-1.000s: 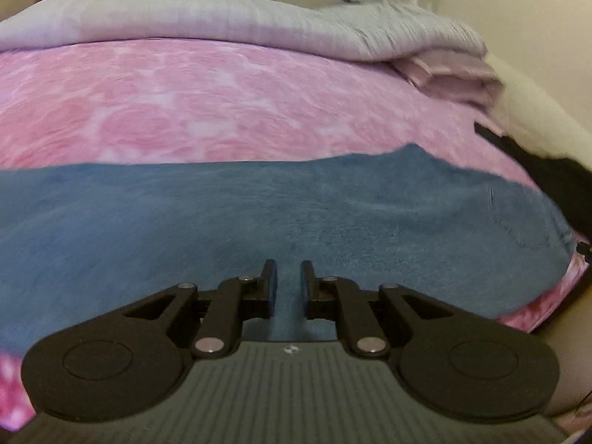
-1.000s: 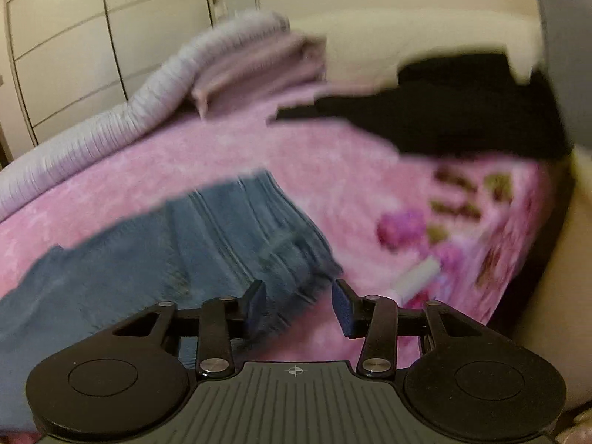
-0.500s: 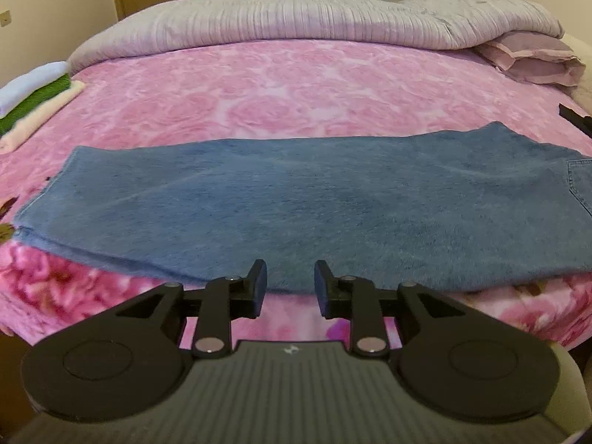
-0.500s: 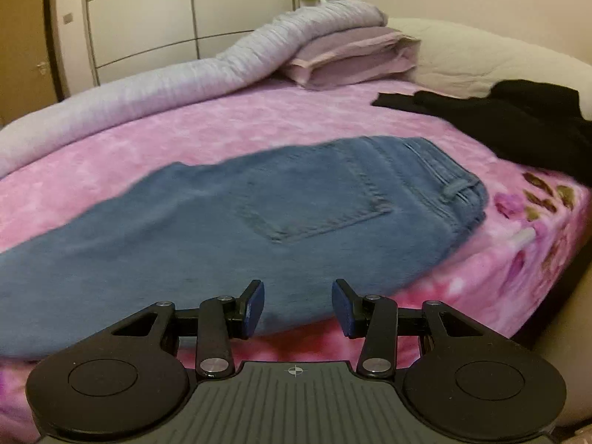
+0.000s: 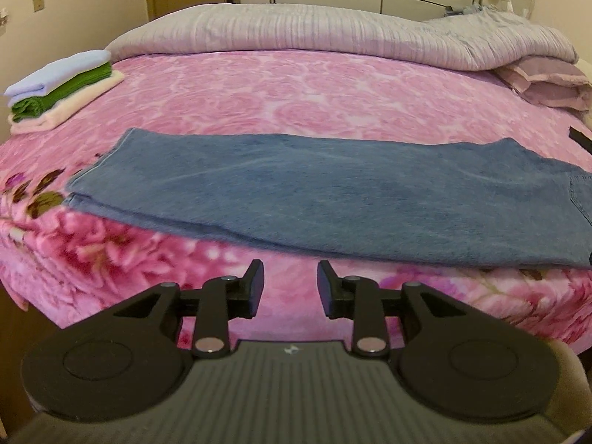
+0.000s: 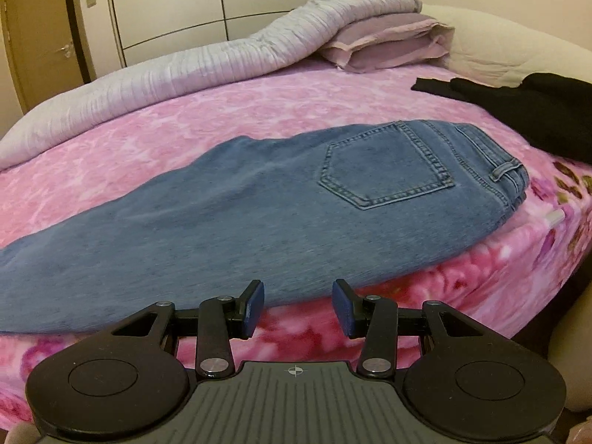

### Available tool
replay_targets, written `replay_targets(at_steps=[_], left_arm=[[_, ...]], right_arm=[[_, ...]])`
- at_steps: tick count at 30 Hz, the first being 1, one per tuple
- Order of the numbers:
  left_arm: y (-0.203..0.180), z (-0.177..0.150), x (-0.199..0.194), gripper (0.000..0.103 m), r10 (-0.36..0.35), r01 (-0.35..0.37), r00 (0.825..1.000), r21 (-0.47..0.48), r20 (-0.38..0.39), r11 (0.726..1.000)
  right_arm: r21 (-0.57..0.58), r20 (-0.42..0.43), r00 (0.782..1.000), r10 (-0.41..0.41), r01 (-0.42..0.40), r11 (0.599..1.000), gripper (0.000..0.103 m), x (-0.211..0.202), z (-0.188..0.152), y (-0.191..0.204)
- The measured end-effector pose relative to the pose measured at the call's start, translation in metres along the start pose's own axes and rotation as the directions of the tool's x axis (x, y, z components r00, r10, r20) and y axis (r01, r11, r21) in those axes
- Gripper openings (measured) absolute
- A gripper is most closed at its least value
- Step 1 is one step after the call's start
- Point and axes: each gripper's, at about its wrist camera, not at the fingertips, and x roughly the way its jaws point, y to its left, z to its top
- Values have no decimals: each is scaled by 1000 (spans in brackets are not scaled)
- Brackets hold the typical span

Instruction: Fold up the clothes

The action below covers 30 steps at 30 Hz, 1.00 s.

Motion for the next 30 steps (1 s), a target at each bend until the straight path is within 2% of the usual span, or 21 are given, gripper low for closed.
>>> replay_targets(at_steps=[4, 6, 7, 8, 9, 10, 12, 15, 19, 23, 27, 28, 29, 30], left_arm=[[22, -2, -4, 27, -34, 36, 999, -74, 22, 997], [54, -6, -3, 27, -107, 119, 992, -221, 62, 968], [70, -8, -3, 27, -141, 161, 986, -293, 86, 943], [88, -10, 0, 27, -168, 197, 980, -377, 110, 905], [110, -14, 3, 27, -188, 236, 971, -476, 146, 847], [131, -18, 7, 27, -204, 274, 961, -569, 184, 776], [166, -19, 15, 27, -166, 269, 962, -684, 215, 678], [202, -7, 26, 27, -45, 202, 972, -731, 228, 651], [239, 7, 54, 27, -8, 187, 975, -803, 221, 566], [256, 13, 79, 27, 6, 167, 980, -832, 200, 529], [261, 13, 95, 24, 4, 160, 982, -838, 190, 521], [262, 12, 98, 14, 1, 159, 982, -838, 187, 521], [263, 11, 101, 8, -1, 158, 983, -838, 184, 522], [262, 11, 100, 0, 0, 157, 982, -830, 187, 535]], right_arm=[[-10, -9, 1000, 10, -10, 1000, 45, 0, -2, 8], [-8, -13, 1000, 21, -21, 1000, 45, 2, -1, 9], [-5, -14, 999, 28, -28, 1000, 45, 4, 0, 9], [0, -15, 999, 35, -35, 999, 45, 6, 0, 8], [9, -18, 999, 41, -41, 999, 45, 9, 0, 7], [20, -21, 999, 46, -46, 999, 45, 12, 0, 4], [43, -27, 998, 57, -56, 998, 45, 19, 1, -1], [80, -31, 998, 63, -60, 995, 45, 26, 2, -6], [128, -15, 995, 97, -95, 987, 45, 34, 5, -14], [177, -16, 993, 114, -109, 978, 45, 41, 9, -21], [177, -14, 994, 109, -104, 979, 45, 46, 13, -21], [171, -14, 994, 105, -101, 980, 45, 46, 14, -21], [168, -14, 995, 101, -98, 981, 45, 47, 14, -20], [166, -14, 995, 99, -95, 981, 45, 48, 15, -19]])
